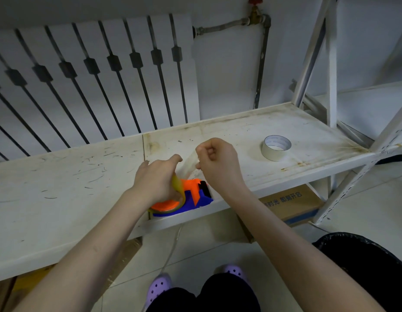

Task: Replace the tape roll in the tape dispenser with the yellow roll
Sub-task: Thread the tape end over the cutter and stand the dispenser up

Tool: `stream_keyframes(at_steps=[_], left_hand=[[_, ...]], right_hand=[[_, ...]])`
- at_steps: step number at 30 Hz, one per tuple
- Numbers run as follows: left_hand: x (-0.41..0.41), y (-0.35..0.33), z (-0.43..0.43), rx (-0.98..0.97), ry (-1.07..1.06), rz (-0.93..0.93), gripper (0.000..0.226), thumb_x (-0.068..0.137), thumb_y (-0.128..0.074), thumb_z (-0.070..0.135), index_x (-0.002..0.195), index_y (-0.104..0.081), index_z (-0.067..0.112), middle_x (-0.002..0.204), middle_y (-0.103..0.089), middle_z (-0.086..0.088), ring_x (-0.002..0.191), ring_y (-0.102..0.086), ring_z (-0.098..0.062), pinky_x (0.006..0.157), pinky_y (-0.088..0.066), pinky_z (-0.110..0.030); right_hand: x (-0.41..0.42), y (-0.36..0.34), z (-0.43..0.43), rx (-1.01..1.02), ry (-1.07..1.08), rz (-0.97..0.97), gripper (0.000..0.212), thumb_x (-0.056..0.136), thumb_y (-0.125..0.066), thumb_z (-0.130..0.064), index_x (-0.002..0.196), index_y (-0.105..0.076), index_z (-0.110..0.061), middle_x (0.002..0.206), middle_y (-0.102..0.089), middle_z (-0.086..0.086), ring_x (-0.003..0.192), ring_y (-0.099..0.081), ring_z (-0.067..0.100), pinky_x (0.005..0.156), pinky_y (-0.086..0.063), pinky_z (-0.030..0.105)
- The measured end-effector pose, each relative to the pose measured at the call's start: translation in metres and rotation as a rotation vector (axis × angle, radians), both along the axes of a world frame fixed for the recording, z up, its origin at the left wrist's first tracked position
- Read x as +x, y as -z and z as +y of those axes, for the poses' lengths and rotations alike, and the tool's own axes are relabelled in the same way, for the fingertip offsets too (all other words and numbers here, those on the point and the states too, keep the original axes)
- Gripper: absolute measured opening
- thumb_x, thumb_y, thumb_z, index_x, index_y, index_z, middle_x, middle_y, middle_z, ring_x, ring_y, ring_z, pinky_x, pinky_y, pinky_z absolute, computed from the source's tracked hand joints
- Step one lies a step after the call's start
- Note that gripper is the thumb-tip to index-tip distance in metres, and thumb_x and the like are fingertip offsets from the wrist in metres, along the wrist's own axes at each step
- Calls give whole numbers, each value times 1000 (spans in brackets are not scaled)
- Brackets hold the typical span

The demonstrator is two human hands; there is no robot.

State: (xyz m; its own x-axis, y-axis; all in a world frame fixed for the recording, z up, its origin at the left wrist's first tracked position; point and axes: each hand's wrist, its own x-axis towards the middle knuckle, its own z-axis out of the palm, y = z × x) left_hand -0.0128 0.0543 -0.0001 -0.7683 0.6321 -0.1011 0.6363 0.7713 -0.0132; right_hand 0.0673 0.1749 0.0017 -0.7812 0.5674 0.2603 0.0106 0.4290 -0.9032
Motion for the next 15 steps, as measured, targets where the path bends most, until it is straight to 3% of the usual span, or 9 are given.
stream_keyframes(at_steps=[7, 11, 15], left_hand=[[-1, -2, 2, -30, 5, 4, 95, 63, -79, 48, 140, -27, 27, 125, -61, -4, 116, -54, -31, 104, -36, -46], [-6, -3, 4, -75, 21, -19, 87, 65, -77, 49, 138, -36, 26, 128, -59, -1, 121, -52, -28, 107, -32, -48], [0, 1, 10, -84, 104, 26, 74, 68, -72, 39, 134, -42, 25, 124, -56, 0, 118, -53, -24, 110, -27, -51]], right_hand=[[2, -9, 6, 2, 23, 54, 15, 91, -50, -14, 79, -58, -18, 70, -59, -11, 73, -66, 15, 70, -54, 26], [7, 4, 24, -137, 33, -82, 17, 94, -46, -16, 85, -59, -8, 77, -62, 0, 59, -62, 5, 66, -56, 28], [14, 33, 41, -303, 84, -239, 28, 92, -52, -24, 92, -61, 3, 66, -61, 3, 56, -60, 9, 75, -57, 39]])
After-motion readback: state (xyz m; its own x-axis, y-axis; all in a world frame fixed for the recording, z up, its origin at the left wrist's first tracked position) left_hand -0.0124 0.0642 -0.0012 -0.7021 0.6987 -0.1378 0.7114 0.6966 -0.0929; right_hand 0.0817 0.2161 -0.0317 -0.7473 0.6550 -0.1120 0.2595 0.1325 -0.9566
